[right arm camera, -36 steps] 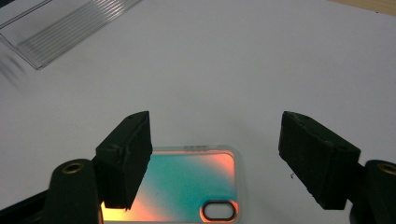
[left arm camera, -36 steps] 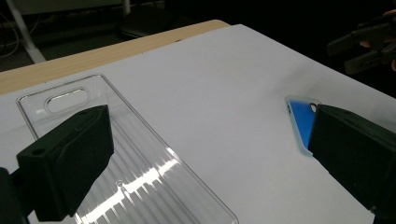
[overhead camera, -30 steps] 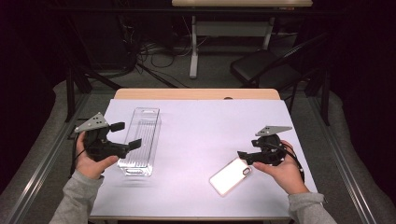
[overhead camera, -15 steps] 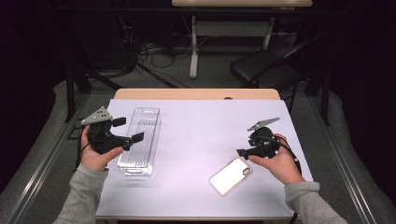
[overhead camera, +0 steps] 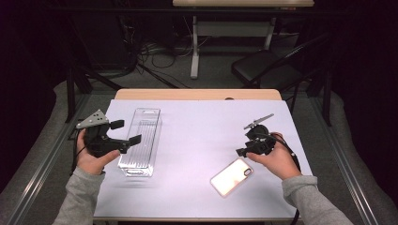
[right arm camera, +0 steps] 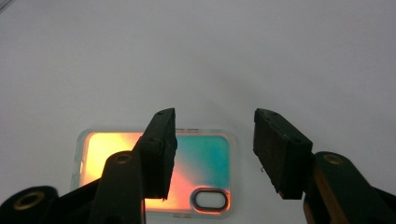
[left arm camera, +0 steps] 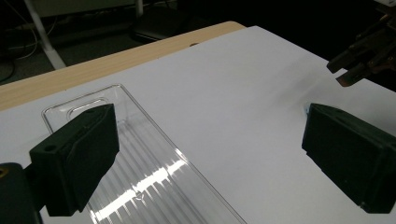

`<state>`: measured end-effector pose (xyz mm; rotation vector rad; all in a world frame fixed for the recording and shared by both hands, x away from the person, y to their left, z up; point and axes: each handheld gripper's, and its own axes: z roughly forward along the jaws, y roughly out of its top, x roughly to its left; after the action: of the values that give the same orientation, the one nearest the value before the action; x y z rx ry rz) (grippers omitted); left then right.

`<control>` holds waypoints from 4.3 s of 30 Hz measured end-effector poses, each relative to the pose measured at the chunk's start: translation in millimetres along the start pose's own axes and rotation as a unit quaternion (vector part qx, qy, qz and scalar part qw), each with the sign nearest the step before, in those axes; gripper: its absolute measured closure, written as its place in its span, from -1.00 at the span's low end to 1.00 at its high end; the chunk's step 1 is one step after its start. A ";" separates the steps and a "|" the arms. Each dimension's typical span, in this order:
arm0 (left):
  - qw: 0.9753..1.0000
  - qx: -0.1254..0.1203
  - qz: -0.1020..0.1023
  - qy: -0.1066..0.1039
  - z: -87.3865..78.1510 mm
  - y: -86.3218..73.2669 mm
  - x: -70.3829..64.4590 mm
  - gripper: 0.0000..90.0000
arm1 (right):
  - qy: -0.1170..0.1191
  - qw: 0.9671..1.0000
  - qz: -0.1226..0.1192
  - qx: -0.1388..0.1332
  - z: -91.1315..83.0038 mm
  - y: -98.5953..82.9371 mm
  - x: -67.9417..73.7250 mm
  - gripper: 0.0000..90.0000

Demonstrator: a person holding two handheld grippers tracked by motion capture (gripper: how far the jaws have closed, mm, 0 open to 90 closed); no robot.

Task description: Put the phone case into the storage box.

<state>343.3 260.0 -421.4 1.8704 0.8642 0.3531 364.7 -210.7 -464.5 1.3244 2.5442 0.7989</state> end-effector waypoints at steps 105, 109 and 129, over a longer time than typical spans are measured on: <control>1.000 0.004 -0.010 0.010 -7.0 -6.5 7.5 -0.82 | -0.035 0.979 -0.018 0.200 61.1 -6.6 -12.0 0.91; 1.000 0.006 -0.009 0.010 -6.9 -6.5 7.6 -0.82 | -0.037 0.979 -0.017 0.202 60.5 -6.6 -11.9 0.93; 1.000 0.003 -0.011 0.012 -7.4 -6.6 7.8 -0.81 | -0.037 0.979 -0.010 0.201 61.3 -6.4 -12.0 0.94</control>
<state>341.8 272.1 -424.9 1.8638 0.9014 0.3598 390.4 -199.8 -520.7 1.3974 2.7475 0.2251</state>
